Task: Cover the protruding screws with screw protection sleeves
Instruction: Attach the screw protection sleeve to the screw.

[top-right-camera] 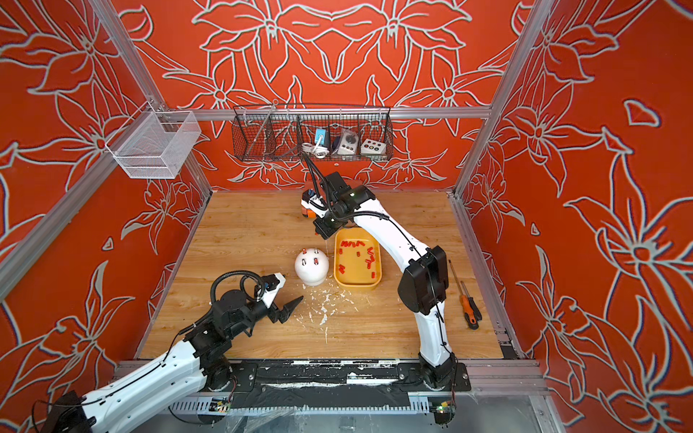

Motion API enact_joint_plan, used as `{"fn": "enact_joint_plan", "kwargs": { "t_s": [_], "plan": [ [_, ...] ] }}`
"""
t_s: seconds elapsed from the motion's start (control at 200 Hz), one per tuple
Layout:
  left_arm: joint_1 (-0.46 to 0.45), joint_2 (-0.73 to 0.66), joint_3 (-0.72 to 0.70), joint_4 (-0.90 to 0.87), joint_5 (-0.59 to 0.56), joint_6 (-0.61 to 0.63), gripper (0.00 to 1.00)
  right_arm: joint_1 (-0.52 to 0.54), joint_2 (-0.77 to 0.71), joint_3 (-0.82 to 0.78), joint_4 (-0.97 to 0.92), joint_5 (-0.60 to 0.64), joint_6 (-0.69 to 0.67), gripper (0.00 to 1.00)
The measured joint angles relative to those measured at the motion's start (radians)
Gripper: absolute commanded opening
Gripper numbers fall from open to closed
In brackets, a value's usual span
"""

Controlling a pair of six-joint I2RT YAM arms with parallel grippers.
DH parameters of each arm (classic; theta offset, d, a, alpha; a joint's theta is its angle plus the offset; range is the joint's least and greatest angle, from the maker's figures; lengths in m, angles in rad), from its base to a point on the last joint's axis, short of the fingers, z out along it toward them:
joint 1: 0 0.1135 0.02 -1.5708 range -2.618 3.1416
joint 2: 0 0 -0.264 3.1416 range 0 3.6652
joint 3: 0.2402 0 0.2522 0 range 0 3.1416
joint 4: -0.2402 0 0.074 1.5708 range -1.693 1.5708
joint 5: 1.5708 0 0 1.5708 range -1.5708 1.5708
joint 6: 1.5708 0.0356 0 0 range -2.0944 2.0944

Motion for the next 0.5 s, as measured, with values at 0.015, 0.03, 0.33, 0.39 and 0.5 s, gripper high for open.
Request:
{"fn": "enact_joint_plan", "kwargs": {
  "t_s": [0.015, 0.03, 0.33, 0.39, 0.5],
  "plan": [
    [0.0, 0.0, 0.0, 0.0, 0.001, 0.0, 0.88, 0.0, 0.008, 0.013, -0.013, -0.001, -0.007, 0.0],
    [0.0, -0.001, 0.0, 0.0, 0.003, 0.0, 0.88, 0.0, 0.014, 0.023, -0.022, -0.001, -0.012, 0.0],
    [0.0, -0.011, 0.0, 0.011, 0.019, -0.001, 0.89, 0.006, 0.069, 0.082, -0.132, -0.003, -0.068, 0.0],
    [0.0, -0.011, 0.0, 0.01, 0.02, -0.001, 0.89, 0.009, 0.079, 0.088, -0.138, -0.001, -0.072, 0.0],
    [0.0, -0.011, 0.0, 0.01, 0.018, -0.001, 0.89, 0.016, 0.108, 0.101, -0.144, 0.005, -0.073, 0.0]
  ]
}}
